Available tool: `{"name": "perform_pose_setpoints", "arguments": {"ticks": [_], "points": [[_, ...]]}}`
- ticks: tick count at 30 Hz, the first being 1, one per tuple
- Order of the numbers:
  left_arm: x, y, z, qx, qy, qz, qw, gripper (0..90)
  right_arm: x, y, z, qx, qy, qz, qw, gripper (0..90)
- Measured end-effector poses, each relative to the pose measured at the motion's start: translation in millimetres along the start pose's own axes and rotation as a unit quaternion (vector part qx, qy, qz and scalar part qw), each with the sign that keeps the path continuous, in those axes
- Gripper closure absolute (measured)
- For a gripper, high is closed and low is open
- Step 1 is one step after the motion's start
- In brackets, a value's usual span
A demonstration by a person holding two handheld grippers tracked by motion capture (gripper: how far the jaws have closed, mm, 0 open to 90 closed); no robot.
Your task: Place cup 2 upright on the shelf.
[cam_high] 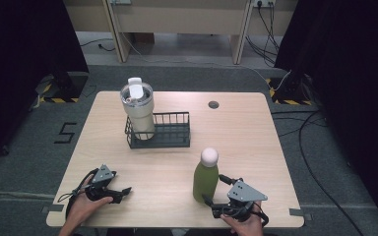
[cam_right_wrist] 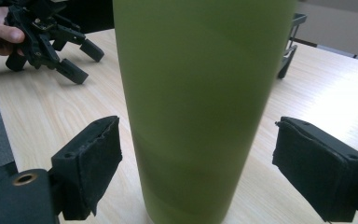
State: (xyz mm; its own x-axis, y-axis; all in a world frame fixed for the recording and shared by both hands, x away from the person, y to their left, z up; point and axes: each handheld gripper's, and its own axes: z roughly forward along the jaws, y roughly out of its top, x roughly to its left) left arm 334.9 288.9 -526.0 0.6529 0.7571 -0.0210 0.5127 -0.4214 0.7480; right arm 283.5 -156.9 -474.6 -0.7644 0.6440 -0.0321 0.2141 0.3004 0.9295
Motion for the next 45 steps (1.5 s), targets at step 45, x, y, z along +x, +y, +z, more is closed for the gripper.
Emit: {"name": "perform_pose_setpoints", "arguments": {"ticks": [45], "points": [[0.0,0.0,-0.1,0.000,0.000,0.000,1.0000,10.6,-2.0,-3.6,40.2,-0.014,0.001,-0.003,0.9999,20.8]]}}
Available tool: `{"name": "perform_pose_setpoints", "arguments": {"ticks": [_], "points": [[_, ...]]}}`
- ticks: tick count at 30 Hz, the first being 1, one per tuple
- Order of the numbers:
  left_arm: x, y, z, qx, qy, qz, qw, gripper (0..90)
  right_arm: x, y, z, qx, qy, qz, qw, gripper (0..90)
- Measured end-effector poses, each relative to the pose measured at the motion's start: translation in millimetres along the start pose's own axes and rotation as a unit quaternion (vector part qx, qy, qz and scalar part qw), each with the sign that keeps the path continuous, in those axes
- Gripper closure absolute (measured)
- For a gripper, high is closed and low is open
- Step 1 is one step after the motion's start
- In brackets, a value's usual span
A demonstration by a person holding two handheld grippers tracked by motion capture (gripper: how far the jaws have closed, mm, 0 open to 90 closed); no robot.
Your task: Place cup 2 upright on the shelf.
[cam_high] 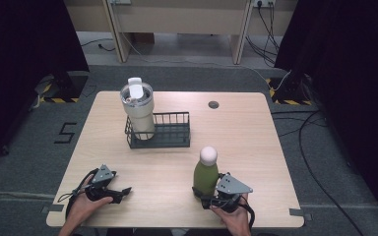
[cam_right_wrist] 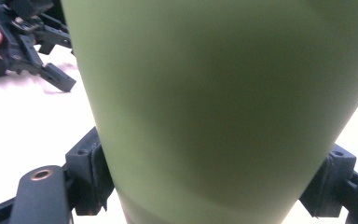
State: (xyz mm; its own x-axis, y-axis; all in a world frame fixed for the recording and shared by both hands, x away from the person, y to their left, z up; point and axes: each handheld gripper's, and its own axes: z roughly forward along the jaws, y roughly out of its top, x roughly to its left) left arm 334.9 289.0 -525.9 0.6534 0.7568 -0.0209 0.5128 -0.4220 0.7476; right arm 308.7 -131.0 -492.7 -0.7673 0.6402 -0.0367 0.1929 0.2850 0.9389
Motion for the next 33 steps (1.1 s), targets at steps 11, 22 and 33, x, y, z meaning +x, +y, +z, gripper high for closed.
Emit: {"name": "perform_pose_setpoints", "arguments": {"ticks": [11,22,33], "points": [[0.0,0.0,0.0,0.000,0.000,0.000,1.0000,10.6,-4.6,12.9,1.6,-0.005,-0.004,-0.004,1.0000,20.9],[0.0,0.0,-0.1,0.001,0.000,0.000,1.0000,10.5,-13.7,27.4,8.1,0.001,-0.008,-0.007,0.9999,20.9],[0.1,0.0,0.0,0.001,0.000,0.000,1.0000,10.5,-22.6,40.9,21.5,0.001,-0.004,-0.009,0.9999,20.9]]}}
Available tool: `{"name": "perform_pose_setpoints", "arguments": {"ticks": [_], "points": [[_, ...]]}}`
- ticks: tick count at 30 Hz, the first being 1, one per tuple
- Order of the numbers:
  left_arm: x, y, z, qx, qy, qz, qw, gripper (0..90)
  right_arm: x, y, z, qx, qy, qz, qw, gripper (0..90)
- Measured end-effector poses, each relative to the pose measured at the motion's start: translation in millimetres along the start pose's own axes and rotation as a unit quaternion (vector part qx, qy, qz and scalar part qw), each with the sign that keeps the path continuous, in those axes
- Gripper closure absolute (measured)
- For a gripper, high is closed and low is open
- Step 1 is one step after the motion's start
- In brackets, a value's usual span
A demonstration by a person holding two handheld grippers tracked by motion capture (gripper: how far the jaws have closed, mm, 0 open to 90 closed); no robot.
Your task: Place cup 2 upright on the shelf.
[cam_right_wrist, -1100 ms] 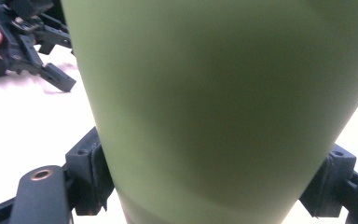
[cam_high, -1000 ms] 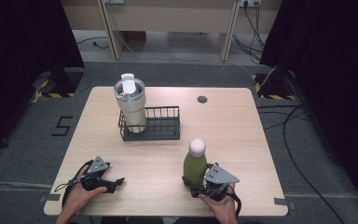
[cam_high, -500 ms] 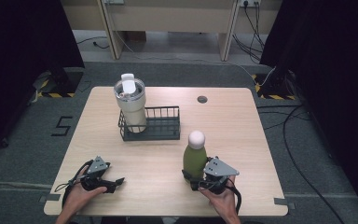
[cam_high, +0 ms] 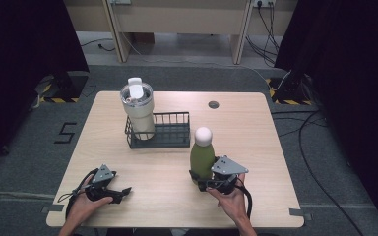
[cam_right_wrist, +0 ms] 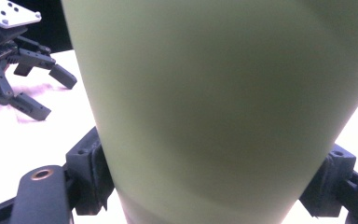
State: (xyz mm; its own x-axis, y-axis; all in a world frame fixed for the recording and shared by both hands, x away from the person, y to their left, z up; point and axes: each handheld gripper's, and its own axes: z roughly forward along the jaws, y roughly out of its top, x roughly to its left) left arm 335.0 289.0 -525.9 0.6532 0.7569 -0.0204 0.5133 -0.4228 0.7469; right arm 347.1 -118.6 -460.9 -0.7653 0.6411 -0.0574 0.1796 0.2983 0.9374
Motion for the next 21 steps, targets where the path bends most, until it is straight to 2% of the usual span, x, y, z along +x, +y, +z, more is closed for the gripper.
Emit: {"name": "perform_pose_setpoints", "arguments": {"ticks": [6,21], "points": [[-0.1,0.0,0.0,0.000,0.000,0.000,1.0000,10.5,-3.9,6.3,7.6,0.003,0.004,0.002,1.0000,20.9],[-0.1,0.0,0.0,0.000,0.000,0.000,1.0000,10.5,-15.3,23.6,23.6,-0.015,0.005,0.012,0.9998,20.9]]}}
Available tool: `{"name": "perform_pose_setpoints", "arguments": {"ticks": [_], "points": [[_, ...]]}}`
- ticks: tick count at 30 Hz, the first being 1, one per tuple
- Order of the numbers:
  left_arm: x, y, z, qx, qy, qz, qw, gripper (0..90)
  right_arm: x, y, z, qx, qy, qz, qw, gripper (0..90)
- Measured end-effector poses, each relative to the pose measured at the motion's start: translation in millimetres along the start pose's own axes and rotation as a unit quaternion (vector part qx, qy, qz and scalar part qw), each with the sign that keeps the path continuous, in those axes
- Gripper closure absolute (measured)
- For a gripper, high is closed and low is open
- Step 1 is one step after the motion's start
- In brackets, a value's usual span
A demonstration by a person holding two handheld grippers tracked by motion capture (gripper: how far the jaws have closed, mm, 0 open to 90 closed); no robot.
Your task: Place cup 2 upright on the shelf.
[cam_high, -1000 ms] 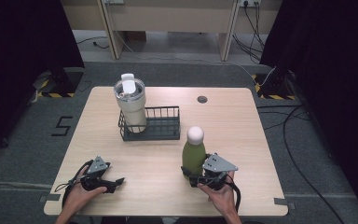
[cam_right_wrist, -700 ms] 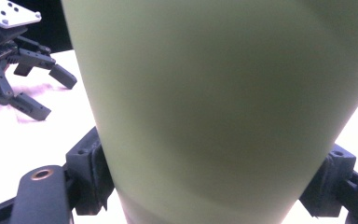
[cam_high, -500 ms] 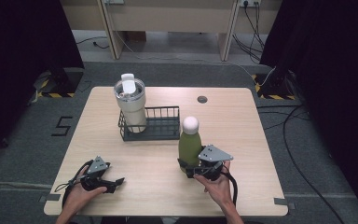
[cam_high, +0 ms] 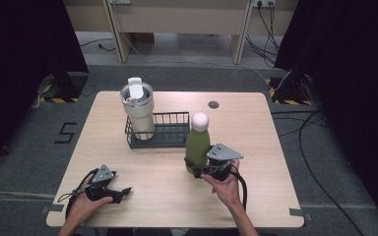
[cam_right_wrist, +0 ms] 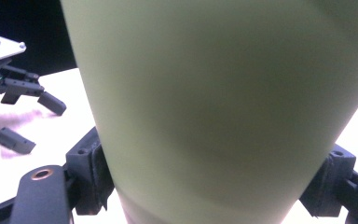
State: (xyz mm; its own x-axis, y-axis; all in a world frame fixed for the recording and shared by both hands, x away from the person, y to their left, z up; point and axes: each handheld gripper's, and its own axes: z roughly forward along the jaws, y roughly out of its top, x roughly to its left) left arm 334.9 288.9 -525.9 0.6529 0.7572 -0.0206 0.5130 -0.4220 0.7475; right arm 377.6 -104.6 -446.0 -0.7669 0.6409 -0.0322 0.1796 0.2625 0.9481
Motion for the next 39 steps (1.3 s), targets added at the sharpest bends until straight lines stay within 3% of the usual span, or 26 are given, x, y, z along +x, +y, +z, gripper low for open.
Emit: {"name": "perform_pose_setpoints", "arguments": {"ticks": [13,39], "points": [[0.1,0.0,0.0,0.000,0.000,0.000,1.0000,10.4,-13.4,20.1,11.8,-0.004,-0.010,-0.003,0.9999,20.9],[0.0,-0.5,-0.5,0.000,0.000,0.000,1.0000,10.5,-29.1,55.1,44.3,-0.006,-0.007,0.005,1.0000,20.9]]}}
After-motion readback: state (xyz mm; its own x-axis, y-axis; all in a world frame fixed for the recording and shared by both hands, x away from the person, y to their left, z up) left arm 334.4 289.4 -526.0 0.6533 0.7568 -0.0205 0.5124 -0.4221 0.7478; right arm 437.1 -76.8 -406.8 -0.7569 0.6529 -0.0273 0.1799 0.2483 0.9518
